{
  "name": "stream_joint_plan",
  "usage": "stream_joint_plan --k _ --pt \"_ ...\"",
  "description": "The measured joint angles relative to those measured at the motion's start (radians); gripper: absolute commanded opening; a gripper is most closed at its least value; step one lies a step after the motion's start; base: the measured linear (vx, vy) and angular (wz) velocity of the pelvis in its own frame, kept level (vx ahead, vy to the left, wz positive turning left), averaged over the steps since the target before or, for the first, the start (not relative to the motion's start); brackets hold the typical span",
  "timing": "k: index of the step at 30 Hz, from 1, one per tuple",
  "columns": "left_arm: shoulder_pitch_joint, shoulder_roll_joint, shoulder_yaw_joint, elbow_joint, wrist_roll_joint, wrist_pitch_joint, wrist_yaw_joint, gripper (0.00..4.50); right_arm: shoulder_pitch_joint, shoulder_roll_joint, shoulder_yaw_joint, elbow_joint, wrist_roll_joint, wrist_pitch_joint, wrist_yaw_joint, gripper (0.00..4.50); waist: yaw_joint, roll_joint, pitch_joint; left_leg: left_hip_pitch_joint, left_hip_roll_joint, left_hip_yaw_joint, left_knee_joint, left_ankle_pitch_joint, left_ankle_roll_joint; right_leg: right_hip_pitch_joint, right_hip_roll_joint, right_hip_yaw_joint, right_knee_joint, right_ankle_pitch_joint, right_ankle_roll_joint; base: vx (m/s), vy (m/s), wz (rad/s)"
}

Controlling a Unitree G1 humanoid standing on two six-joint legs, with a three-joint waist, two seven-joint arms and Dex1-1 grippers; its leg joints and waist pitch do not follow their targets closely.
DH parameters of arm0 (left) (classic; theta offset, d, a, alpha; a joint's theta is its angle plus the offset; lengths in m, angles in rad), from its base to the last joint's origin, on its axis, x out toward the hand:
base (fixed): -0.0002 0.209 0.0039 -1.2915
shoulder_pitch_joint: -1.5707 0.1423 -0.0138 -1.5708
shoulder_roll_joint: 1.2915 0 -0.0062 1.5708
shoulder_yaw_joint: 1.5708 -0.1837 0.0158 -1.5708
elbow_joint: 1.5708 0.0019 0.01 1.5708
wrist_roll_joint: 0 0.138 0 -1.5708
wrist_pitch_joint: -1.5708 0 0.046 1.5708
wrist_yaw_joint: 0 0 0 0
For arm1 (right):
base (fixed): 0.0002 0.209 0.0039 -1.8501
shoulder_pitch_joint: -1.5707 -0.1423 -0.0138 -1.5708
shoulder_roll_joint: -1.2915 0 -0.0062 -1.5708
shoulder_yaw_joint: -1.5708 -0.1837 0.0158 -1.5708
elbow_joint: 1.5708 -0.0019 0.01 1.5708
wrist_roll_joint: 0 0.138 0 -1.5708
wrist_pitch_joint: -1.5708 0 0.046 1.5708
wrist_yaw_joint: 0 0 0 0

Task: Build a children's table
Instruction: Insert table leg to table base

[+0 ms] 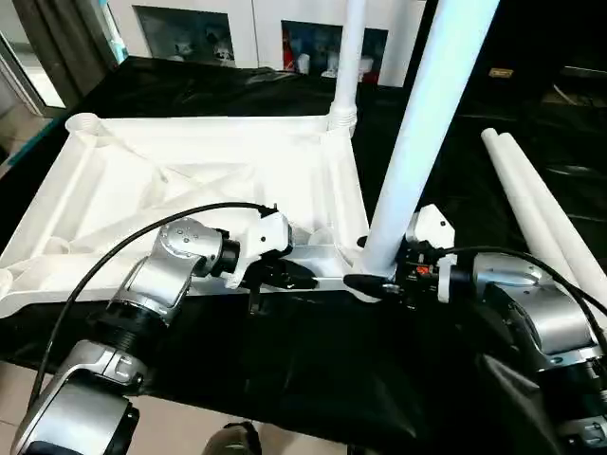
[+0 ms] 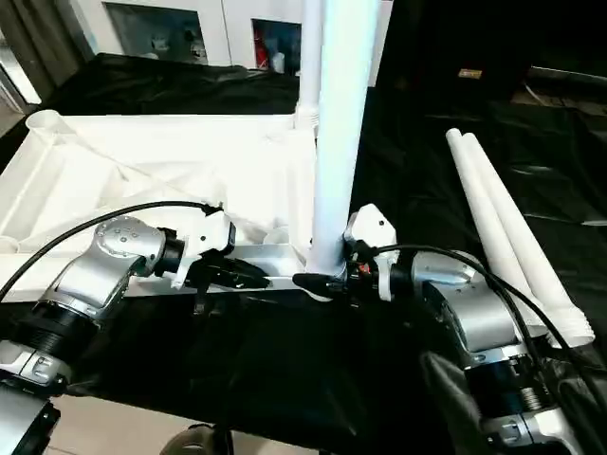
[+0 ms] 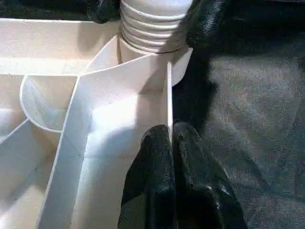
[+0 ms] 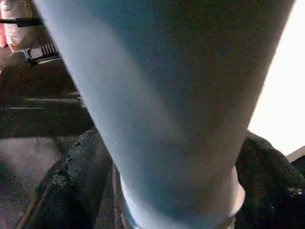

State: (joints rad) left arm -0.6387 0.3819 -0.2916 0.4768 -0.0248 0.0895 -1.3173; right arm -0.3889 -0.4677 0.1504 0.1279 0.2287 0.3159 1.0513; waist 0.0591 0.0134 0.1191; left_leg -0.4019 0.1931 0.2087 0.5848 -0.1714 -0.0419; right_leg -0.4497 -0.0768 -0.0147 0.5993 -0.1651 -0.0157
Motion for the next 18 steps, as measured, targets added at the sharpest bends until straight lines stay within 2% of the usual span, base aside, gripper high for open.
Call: stream_joint_plan --k 5,12,18 --pt "0.002 0.003 0.0 0.0 0.0 0.001 0.0 0.0 0.0 0.0 0.005 0.0 -0.006 -0.003 -0.004 2.85 0.001 0.0 0.0 0.0 0.0 0.0 0.005 0.0 0.0 0.0 0.0 0.0 0.004 0.0 0.0 0.0 0.0 0.0" --pt "0.004 0.003 0.0 0.0 0.0 0.006 -0.002 0.0 0.005 0.005 0.003 0.004 -0.001 -0.002 -0.006 2.76 0.0 0.0 0.0 0.0 0.0 -0.002 0.01 0.0 0.0 0.0 -0.001 0.001 0.01 0.0 0.0 0.0 0.0 0.0" --pt "0.008 0.003 0.0 0.0 0.0 0.015 -0.005 0.0 0.042 0.058 -0.048 0.044 0.052 -0.01 -0.021 2.75 0.0 -0.001 -0.001 0.0 0.0 -0.003 0.012 0.0 0.0 0.0 -0.001 0.0 0.011 0.0 0.0 0.0 0.0 0.0"
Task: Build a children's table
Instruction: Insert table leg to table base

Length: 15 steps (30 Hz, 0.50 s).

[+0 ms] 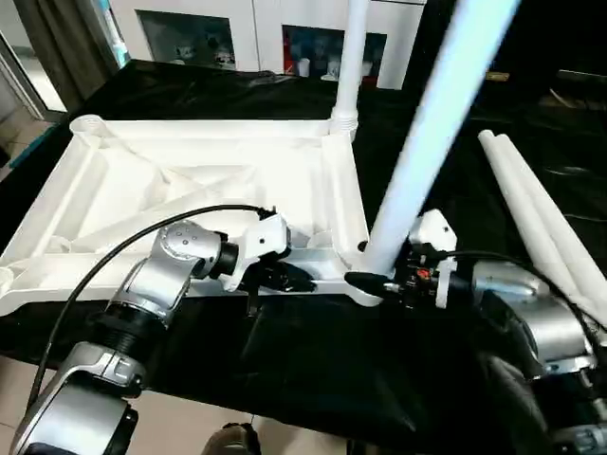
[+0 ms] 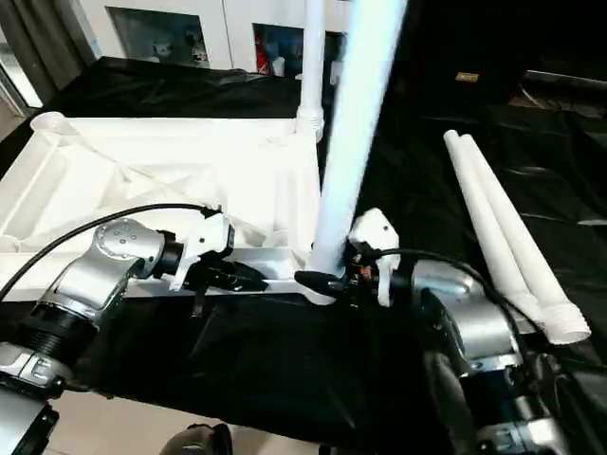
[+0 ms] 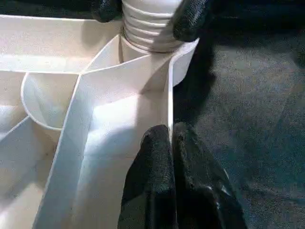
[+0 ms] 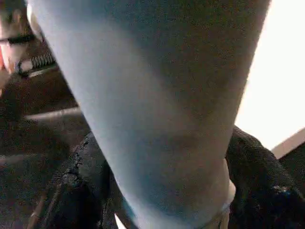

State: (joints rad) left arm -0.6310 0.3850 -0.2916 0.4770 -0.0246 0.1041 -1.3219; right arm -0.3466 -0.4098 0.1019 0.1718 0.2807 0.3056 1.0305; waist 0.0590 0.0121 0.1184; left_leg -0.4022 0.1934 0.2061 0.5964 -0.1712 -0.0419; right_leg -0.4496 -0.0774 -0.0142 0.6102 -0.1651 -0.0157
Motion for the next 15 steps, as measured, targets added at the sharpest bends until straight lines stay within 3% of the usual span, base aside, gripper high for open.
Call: stream_joint_plan --k 9,15 --pt "0.0 -0.001 0.0 0.0 0.0 0.007 0.002 0.0 0.016 0.019 -0.014 0.034 0.017 -0.052 -0.002 2.75 0.0 0.0 0.0 0.0 0.0 0.0 0.001 0.0 0.0 0.0 0.0 0.0 0.001 0.0 0.0 0.0 0.0 0.0" --pt "-0.016 -0.022 0.0 0.032 0.025 0.007 0.075 0.0 0.013 0.067 -0.021 0.078 -0.022 -0.102 -0.098 2.75 -0.003 -0.002 -0.002 0.002 0.0 -0.001 0.003 0.001 0.001 0.002 0.0 0.0 0.003 0.0 0.0 0.0 0.0 0.0"
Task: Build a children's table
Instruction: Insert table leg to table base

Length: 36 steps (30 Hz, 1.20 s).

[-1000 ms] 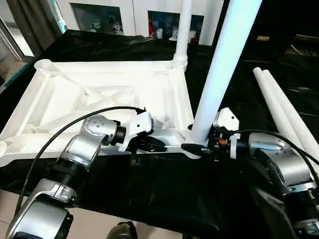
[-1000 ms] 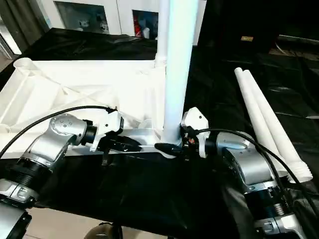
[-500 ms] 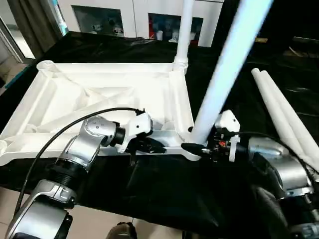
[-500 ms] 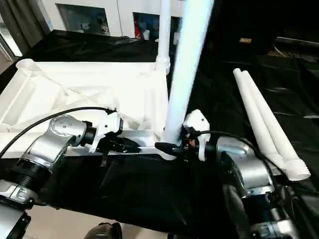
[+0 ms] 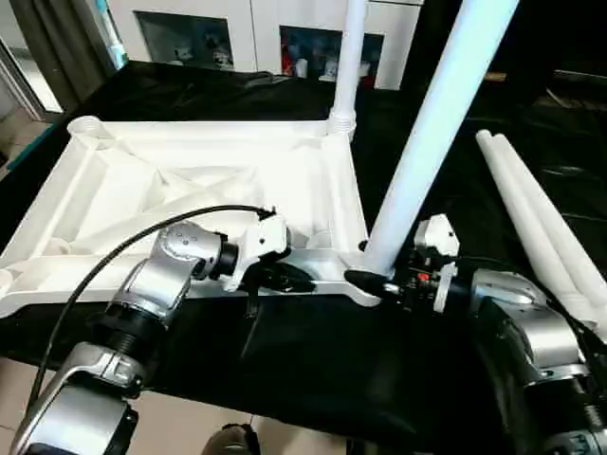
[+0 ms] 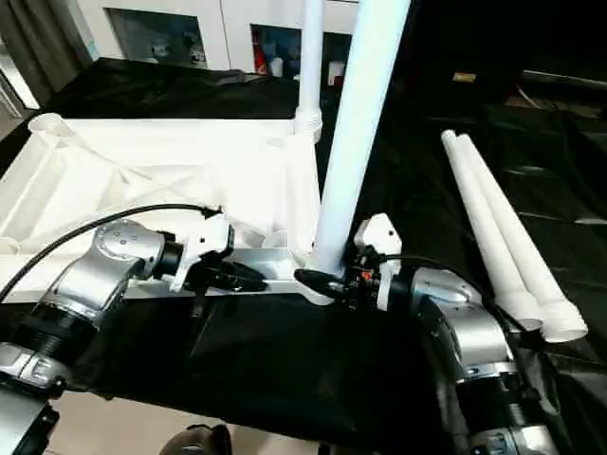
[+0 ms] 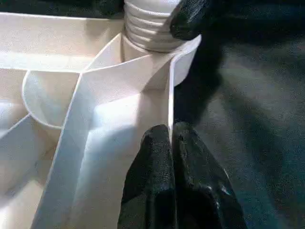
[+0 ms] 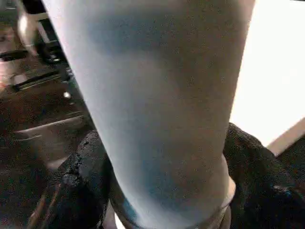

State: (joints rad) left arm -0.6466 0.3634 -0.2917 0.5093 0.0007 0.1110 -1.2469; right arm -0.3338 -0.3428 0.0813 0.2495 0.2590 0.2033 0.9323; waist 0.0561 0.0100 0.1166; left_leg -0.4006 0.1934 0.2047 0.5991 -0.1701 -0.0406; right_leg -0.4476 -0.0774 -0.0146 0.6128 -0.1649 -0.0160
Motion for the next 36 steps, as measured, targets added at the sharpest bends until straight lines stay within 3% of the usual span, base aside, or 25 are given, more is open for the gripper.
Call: stream_joint_plan --k 4,9,12,18,25,26,27,36 --pt "-0.06 -0.063 0.003 0.097 0.044 0.032 0.155 0.0 -0.051 0.103 -0.038 0.111 -0.058 -0.043 -0.244 2.75 -0.01 -0.001 0.0 0.016 -0.001 -0.001 0.0 -0.002 -0.005 0.016 0.0 0.001 -0.003 -0.002 0.003 0.0 0.0 0.0" --pt "-0.15 -0.194 0.02 0.22 0.08 0.129 0.399 0.0 -0.204 0.26 -0.135 0.327 -0.08 -0.058 -0.624 2.75 -0.026 0.0 -0.001 0.019 -0.004 -0.004 -0.002 -0.002 -0.005 0.024 -0.001 -0.001 -0.017 -0.004 0.007 0.0 0.0 0.0" --pt "-0.159 -0.236 0.028 0.246 0.082 0.153 0.466 0.0 -0.256 0.295 -0.163 0.395 -0.084 -0.069 -0.728 2.75 -0.026 -0.001 -0.001 0.024 -0.005 -0.005 -0.004 -0.002 -0.004 0.031 -0.001 -0.001 -0.023 -0.004 0.007 0.0 0.0 0.0" --pt "-0.171 -0.253 0.034 0.271 0.086 0.154 0.489 0.0 -0.3 0.311 -0.171 0.467 -0.114 -0.094 -0.753 2.75 -0.028 -0.001 -0.001 0.03 -0.007 -0.007 -0.013 -0.002 -0.004 0.034 -0.001 -0.004 -0.038 -0.004 0.007 0.0 0.0 0.0" --pt "-0.171 -0.248 0.037 0.274 0.093 0.151 0.492 0.0 -0.327 0.317 -0.17 0.519 -0.14 -0.125 -0.749 2.75 -0.029 -0.001 -0.001 0.033 -0.009 -0.007 -0.013 -0.002 -0.004 0.032 -0.002 -0.002 -0.039 -0.004 0.007 0.0 0.0 0.0" --pt "-0.171 -0.247 0.037 0.274 0.093 0.149 0.491 0.0 -0.328 0.317 -0.17 0.521 -0.143 -0.129 -0.748 3.31 -0.029 -0.001 -0.001 0.033 -0.01 -0.007 -0.014 -0.002 -0.004 0.032 -0.002 -0.002 -0.039 -0.004 0.007 0.0 0.0 0.0" --pt "-0.171 -0.246 0.037 0.274 0.092 0.148 0.49 0.0 -0.329 0.317 -0.17 0.522 -0.145 -0.131 -0.744 3.44 -0.029 -0.001 -0.001 0.033 -0.01 -0.008 -0.015 -0.002 -0.004 0.031 -0.002 -0.002 -0.039 -0.004 0.007 0.0 0.0 0.0" --pt "-0.171 -0.22 0.052 0.269 0.091 0.143 0.473 0.0 -0.336 0.317 -0.153 0.56 -0.156 -0.163 -0.666 4.27 -0.045 0.0 0.0 0.032 -0.014 -0.008 -0.028 -0.002 -0.004 0.028 -0.002 -0.002 -0.055 -0.003 0.005 0.0 0.0 0.0"
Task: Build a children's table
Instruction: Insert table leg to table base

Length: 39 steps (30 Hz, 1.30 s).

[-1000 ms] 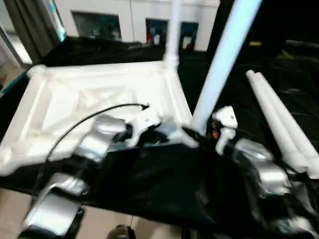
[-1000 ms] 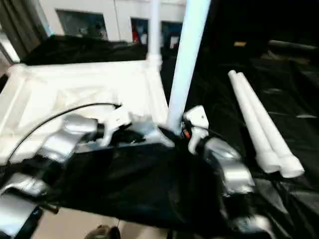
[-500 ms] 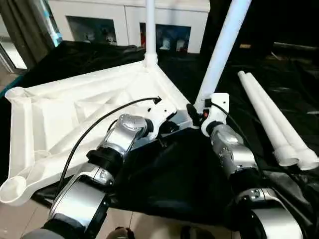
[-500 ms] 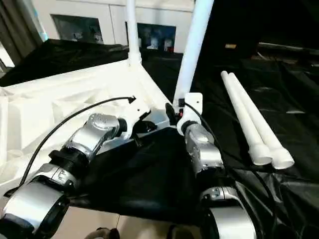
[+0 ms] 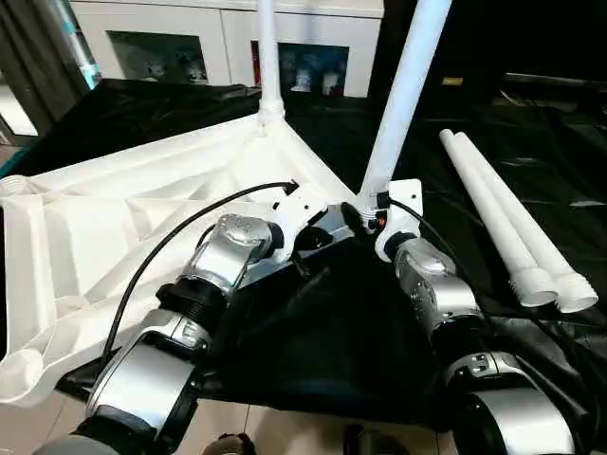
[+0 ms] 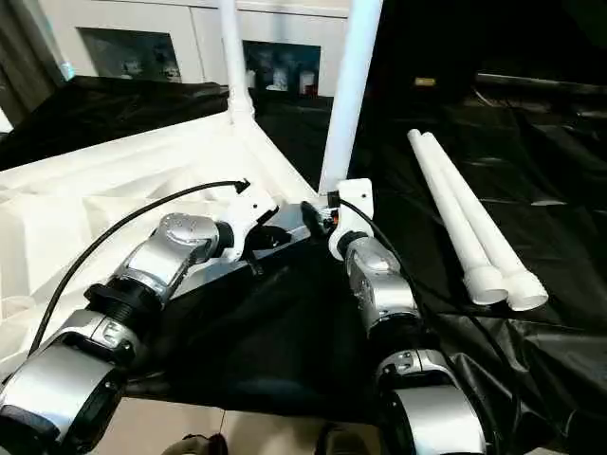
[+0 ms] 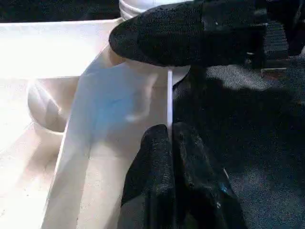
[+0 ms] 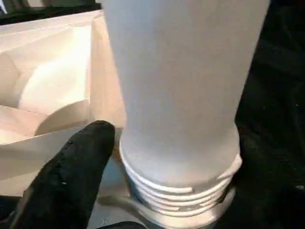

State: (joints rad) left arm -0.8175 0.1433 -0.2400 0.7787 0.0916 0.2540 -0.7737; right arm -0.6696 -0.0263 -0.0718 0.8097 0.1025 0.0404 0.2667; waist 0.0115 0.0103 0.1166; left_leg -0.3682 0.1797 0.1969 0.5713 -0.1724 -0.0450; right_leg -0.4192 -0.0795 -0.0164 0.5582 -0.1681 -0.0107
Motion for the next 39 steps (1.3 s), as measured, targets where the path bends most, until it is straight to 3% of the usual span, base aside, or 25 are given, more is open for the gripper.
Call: stream_joint_plan --k 5,12,14,16,18,21,27,37,39 --pt "0.005 0.015 -0.001 -0.02 -0.001 -0.002 -0.031 0.0 0.005 -0.022 0.012 -0.013 0.0 -0.009 0.075 4.45 -0.006 0.0 0.001 -0.001 0.0 0.001 -0.002 0.0 0.0 -0.002 0.0 0.0 0.0 0.003 -0.005 0.0 0.0 0.0" --pt "0.05 0.074 -0.011 -0.089 -0.021 -0.059 -0.131 0.0 0.097 -0.105 0.068 -0.183 0.002 0.041 0.216 4.45 -0.002 -0.001 0.001 -0.003 0.001 0.002 -0.004 0.0 0.0 -0.006 0.0 0.0 0.003 0.024 -0.014 0.018 -0.004 0.01" --pt "0.068 0.101 -0.015 -0.121 -0.034 -0.076 -0.193 0.0 0.143 -0.167 0.094 -0.281 0.01 0.094 0.302 4.45 0.006 -0.001 0.001 -0.004 0.002 0.002 -0.006 0.0 0.0 -0.006 0.001 0.0 0.005 0.027 -0.008 0.071 -0.014 0.03" --pt "0.081 0.128 -0.022 -0.158 -0.047 -0.084 -0.251 0.0 0.181 -0.23 0.123 -0.372 0.02 0.125 0.39 4.45 0.021 0.0 0.001 -0.011 0.002 0.003 -0.01 0.002 0.004 -0.016 0.001 0.0 0.005 0.025 -0.006 0.076 -0.015 0.03" --pt "0.105 0.158 -0.022 -0.196 -0.069 -0.107 -0.315 0.0 0.221 -0.302 0.139 -0.461 0.042 0.15 0.489 4.45 0.03 0.0 0.001 -0.02 0.003 0.003 -0.008 -0.001 0.008 -0.025 0.002 -0.001 0.008 0.025 -0.006 0.057 -0.01 0.01" --pt "0.121 0.192 -0.026 -0.216 -0.086 -0.129 -0.385 0.0 0.263 -0.382 0.148 -0.559 0.079 0.175 0.596 4.45 0.036 0.0 0.001 -0.025 0.004 0.004 -0.002 -0.003 0.011 -0.032 0.002 0.0 0.02 0.019 -0.016 0.017 -0.003 0.01" --pt "0.159 0.222 -0.041 -0.251 -0.101 -0.155 -0.474 0.0 0.324 -0.496 0.168 -0.686 0.141 0.239 0.777 4.45 0.048 0.0 0.001 -0.025 0.011 0.006 0.006 -0.002 0.009 -0.03 0.004 -0.001 0.023 0.019 -0.015 0.0 0.0 0.0" --pt "0.184 0.239 -0.053 -0.291 -0.117 -0.152 -0.532 0.0 0.316 -0.491 0.202 -0.682 0.127 0.263 0.778 4.45 0.047 0.0 0.001 -0.026 0.011 0.007 0.019 -0.003 0.0 -0.03 0.002 0.002 0.032 0.021 -0.012 0.0 0.0 0.0" --pt "0.185 0.239 -0.053 -0.291 -0.117 -0.152 -0.532 0.0 0.313 -0.482 0.203 -0.675 0.121 0.263 0.767 4.18 0.048 0.0 0.001 -0.026 0.011 0.007 0.019 -0.003 0.0 -0.03 0.001 0.002 0.033 0.021 -0.012 0.0 0.0 0.0"
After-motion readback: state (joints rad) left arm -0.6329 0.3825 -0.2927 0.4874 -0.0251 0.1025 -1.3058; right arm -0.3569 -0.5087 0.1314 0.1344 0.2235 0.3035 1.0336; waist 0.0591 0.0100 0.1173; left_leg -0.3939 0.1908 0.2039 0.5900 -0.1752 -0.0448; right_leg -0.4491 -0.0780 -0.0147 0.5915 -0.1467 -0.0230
